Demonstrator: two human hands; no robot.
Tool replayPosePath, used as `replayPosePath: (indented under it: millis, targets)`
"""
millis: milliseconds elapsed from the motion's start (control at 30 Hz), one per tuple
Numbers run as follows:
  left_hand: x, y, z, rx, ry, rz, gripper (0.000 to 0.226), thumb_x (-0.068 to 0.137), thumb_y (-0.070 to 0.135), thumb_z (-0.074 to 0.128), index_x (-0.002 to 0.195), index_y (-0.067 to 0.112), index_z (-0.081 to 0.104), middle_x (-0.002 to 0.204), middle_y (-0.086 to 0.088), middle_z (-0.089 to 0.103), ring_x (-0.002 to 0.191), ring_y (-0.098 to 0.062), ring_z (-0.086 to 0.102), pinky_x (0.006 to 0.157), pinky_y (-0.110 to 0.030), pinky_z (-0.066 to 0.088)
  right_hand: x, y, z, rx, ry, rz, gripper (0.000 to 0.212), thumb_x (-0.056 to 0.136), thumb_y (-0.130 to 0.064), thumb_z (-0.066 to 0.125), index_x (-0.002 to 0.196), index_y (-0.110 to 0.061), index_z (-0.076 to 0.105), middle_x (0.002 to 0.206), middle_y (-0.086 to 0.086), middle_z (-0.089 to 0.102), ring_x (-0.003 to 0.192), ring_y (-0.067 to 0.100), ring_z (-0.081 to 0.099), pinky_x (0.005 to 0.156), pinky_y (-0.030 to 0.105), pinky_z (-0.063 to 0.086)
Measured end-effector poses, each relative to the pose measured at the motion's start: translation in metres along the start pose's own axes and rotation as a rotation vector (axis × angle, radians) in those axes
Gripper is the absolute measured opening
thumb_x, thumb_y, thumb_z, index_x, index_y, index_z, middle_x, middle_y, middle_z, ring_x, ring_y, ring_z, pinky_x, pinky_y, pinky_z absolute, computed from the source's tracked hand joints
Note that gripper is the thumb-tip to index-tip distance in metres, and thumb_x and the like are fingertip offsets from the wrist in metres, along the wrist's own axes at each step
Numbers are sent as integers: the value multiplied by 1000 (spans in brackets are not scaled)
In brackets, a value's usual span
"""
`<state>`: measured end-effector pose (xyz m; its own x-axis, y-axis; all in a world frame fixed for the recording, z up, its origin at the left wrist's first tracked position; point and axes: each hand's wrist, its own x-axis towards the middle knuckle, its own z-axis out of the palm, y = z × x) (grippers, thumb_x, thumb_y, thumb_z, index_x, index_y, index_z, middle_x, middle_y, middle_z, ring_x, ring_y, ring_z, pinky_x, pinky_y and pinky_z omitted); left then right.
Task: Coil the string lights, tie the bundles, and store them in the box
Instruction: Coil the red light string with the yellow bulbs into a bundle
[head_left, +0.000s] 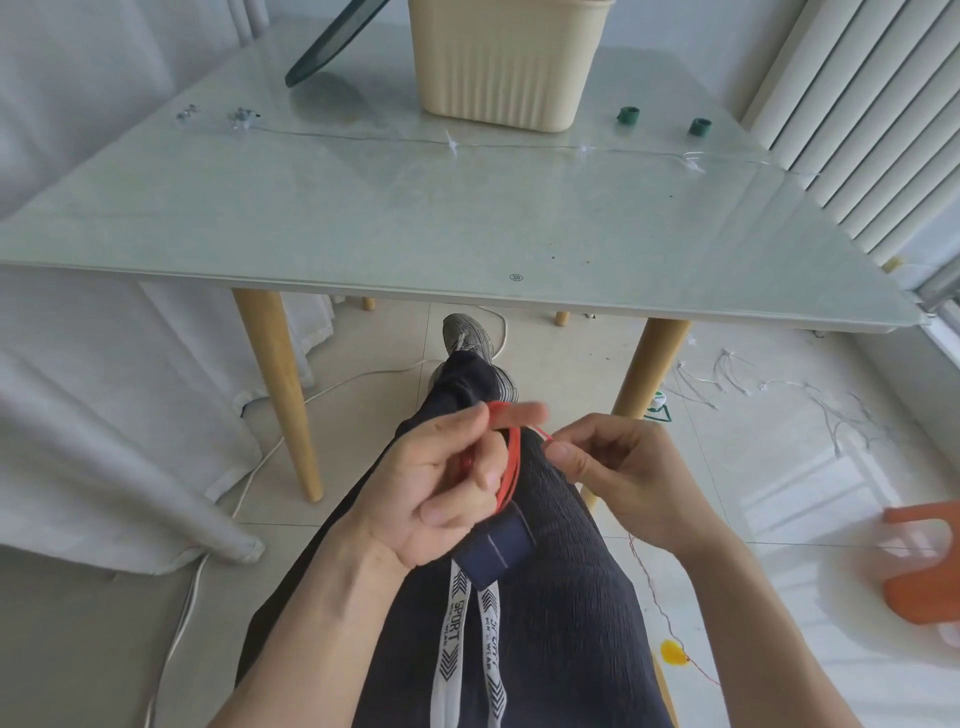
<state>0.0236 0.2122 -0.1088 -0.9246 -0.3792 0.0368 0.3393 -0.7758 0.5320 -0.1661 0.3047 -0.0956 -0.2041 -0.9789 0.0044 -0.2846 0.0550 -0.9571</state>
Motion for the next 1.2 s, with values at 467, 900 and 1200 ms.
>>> replayPosePath:
  millis: [467, 900, 1200]
  targets:
    - [9, -1, -1, 190, 449, 184, 31, 92, 35, 50, 111, 10, 50, 136, -20, 59, 123, -39, 59, 108, -59, 39, -26, -26, 21, -414, -395, 112, 21, 101, -33, 52, 100, -27, 73, 67, -12, 63, 59, 2, 52, 59, 14, 39]
    - [3, -24, -2, 429, -79, -336, 67, 105, 47, 19, 139, -2, 50, 113, -23, 64, 43, -7, 54, 41, -15, 28, 0, -32, 0, -292, -206, -10, 20, 81, -34, 81, 80, -19, 69, 57, -6, 69, 47, 3, 56, 52, 14, 41]
    - [-2, -17, -6, 333, -75, -337, 61, 105, 38, 33, 135, -14, 44, 85, -12, 70, 33, 1, 38, 35, -13, 19, 10, 4, -2, 56, -197, 66, 33, 76, -43, 80, 75, -12, 68, 62, -2, 68, 53, 9, 58, 54, 18, 44]
